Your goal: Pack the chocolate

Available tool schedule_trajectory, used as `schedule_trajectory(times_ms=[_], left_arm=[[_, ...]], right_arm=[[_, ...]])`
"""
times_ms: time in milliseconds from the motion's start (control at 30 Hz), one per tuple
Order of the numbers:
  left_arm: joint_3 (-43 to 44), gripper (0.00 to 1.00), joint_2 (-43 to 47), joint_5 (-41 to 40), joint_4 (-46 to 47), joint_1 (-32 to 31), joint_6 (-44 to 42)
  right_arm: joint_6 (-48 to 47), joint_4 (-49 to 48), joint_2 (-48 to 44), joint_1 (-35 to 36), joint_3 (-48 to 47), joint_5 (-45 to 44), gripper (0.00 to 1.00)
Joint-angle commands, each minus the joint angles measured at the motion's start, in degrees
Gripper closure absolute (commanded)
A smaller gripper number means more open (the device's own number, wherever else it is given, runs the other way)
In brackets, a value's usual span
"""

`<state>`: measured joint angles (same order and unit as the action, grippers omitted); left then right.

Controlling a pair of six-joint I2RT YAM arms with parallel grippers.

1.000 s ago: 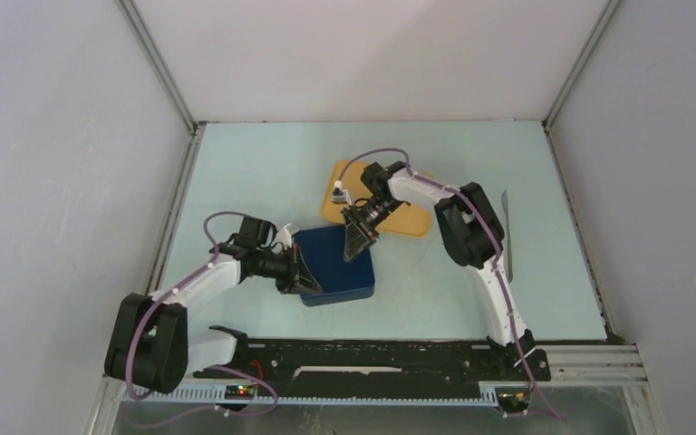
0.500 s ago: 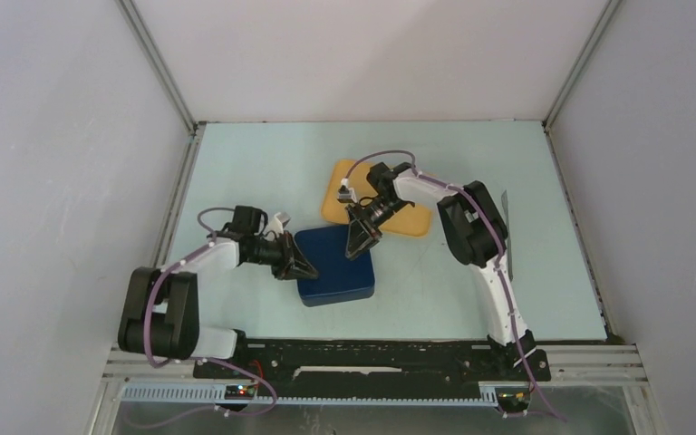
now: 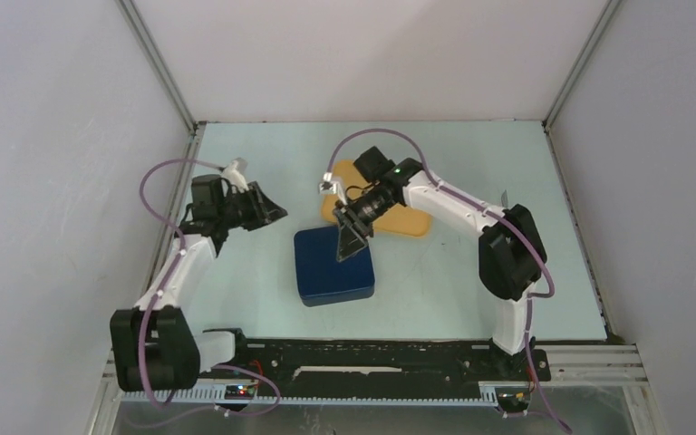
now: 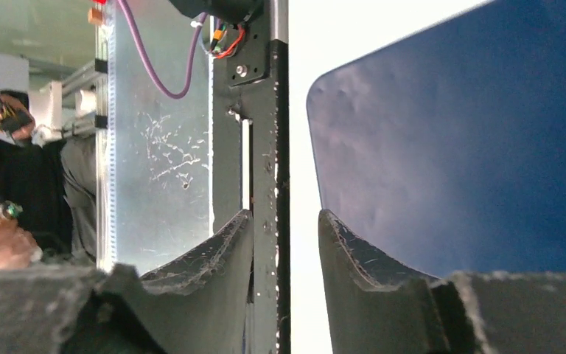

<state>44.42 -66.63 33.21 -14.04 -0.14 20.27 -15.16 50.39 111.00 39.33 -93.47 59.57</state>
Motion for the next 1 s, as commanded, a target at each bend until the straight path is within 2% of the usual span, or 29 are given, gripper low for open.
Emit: schedule_trajectory(times_ms=[0,133,200,300,433,500,700,833,967], left_arm=[[-2.42,0.63,-4.12,0.45,5.43,10.79,8.70],[-4.37,0.64,-1.75,1.11,5.87,17.66,10.37],[-5.27,0.64,0.07,1.43,5.87,19.60,10.63],[-7.18,0.64,3.14,1.77,7.45,20.84,11.54],[-8.72,0.64,5.58,0.93,8.43,21.06,11.90],[-8.83,0.64,6.23,0.87,8.01,21.15,11.60],[-10.14,0.64,8.01,-0.09,9.19,21.32,11.38],[-10.74,0.64,9.06,-0.49,9.86,21.57,11.46],[-11.09,0.64,9.97,-0.71,9.91,21.85,11.42]], right_arm=[[-0.55,-5.29,-0.08,6.49,-2.12,-1.31,0.60],[1.03,-2.15,7.65,9.56,-9.05,2.94,0.62],[4.80,-4.99,11.82,10.24,-10.06,3.66,0.63],[11.11,-8.95,20.07,11.43,-12.12,2.12,0.65],[9.24,-1.60,30.46,14.20,-18.58,1.86,0.68],[8.89,-1.19,29.88,14.11,-19.31,2.30,0.68],[7.71,-1.45,18.24,13.00,-19.78,3.86,0.65],[6.62,-0.75,11.32,13.39,-20.38,7.65,0.64],[5.93,-0.62,9.05,13.95,-20.32,12.22,0.64]])
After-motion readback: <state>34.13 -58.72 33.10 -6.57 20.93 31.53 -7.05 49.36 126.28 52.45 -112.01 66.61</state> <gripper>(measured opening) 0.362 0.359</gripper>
